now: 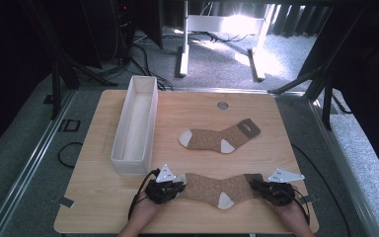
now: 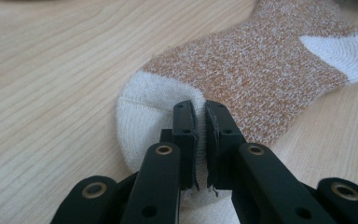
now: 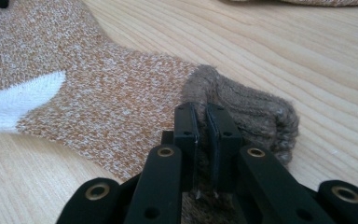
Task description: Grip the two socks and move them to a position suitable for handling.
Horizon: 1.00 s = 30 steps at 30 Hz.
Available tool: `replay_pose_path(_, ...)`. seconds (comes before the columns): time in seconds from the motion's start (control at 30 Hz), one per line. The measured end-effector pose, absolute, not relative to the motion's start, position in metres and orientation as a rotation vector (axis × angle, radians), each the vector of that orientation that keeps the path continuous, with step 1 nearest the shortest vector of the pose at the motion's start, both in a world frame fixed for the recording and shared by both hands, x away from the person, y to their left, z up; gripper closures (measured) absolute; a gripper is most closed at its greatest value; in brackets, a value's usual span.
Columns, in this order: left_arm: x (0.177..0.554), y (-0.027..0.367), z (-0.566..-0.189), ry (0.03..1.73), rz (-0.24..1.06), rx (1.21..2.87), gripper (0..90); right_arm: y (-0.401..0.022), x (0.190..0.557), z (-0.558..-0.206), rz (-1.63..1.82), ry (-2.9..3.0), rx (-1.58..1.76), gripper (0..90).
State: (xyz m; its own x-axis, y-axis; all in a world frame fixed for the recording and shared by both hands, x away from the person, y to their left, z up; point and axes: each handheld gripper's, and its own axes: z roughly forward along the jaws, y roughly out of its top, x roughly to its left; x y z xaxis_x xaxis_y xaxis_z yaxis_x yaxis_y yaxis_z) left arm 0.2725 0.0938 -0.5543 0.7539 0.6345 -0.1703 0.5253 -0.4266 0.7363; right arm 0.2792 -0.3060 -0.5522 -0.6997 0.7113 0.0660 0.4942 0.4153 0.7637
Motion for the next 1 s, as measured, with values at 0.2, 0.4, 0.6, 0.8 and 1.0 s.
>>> replay_pose_path(0.2, 0.274, 0.091, -0.555, 0.852, 0.214, 2.129, 83.6, -0.306, 0.279, -0.553, 1.165, 2.403, 1.068, 83.2)
replay_pose_path(0.4, 0.277, 0.093, -0.556, 0.847, 0.182, 2.123, 83.0, -0.308, 0.276, -0.555, 1.186, 2.392, 1.086, 81.8)
replay_pose_path(0.6, 0.277, 0.095, -0.551, 0.857, 0.171, 2.087, 68.0, -0.307, 0.274, -0.549, 1.209, 2.379, 1.072, 72.0)
replay_pose_path(0.8, 0.279, 0.098, -0.54, 0.857, 0.164, 2.034, 60.7, -0.31, 0.277, -0.535, 1.283, 2.346, 1.054, 58.8)
replay_pose_path(1.0, 0.288, 0.096, -0.531, 0.867, 0.162, 2.033, 60.7, -0.312, 0.286, -0.522, 1.329, 2.298, 1.032, 49.2)
